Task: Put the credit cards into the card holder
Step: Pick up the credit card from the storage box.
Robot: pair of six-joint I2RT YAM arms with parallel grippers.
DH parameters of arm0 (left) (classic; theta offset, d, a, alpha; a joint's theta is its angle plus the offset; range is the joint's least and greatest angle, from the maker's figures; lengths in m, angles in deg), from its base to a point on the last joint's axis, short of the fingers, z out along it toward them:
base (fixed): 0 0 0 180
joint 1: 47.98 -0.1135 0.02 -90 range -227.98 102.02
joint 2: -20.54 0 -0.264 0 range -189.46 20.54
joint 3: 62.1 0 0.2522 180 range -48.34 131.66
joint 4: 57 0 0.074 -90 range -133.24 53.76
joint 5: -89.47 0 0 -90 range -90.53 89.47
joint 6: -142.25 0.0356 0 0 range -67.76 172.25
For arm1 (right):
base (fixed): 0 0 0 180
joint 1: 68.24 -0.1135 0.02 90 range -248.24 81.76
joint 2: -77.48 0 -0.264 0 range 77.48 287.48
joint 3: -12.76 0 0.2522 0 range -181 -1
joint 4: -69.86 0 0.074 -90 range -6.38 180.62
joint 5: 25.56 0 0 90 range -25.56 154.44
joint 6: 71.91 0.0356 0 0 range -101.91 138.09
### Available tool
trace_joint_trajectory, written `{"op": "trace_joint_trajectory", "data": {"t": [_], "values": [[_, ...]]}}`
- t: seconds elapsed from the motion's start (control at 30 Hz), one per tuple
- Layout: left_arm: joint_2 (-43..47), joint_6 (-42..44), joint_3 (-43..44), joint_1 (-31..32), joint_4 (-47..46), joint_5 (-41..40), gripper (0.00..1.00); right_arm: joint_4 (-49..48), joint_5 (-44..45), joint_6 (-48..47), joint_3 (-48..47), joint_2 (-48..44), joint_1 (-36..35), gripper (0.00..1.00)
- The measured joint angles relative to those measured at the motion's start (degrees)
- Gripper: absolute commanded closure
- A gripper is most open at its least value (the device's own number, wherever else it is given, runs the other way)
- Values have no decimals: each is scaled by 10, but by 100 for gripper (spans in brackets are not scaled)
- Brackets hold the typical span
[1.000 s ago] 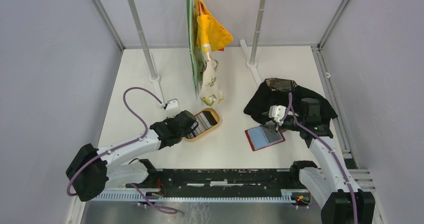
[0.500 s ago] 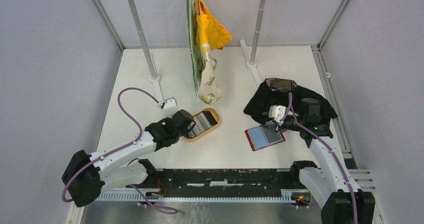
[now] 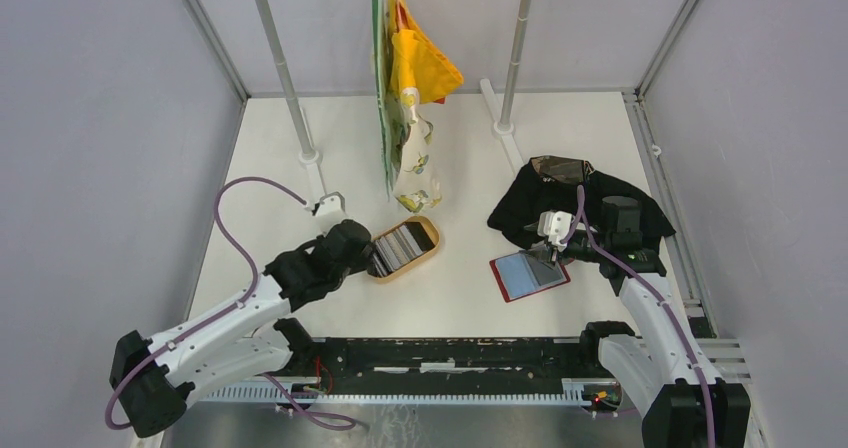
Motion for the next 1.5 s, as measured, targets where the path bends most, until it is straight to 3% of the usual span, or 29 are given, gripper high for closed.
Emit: {"op": "trace_joint_trajectory", "data": {"t": [0.27, 0.53, 0.7, 0.93, 1.13, 1.5], "values": [[58, 65, -2, 0, -71, 103, 98, 9, -4, -4, 0, 0, 0, 42], [81, 102, -92, 1, -282, 264, 98, 19, -10, -21, 0, 4, 0, 41], [62, 103, -137, 22, -419, 316, 98, 35, -30, -42, 0, 17, 0, 40], [-8, 127, -147, 112, -572, 281, 98, 66, -58, -74, 0, 31, 0, 38], [-99, 156, -134, 183, -638, 235, 98, 86, -74, -90, 0, 42, 0, 34], [-180, 171, -98, 199, -720, 223, 98, 103, -89, -105, 0, 43, 15, 13]]}}
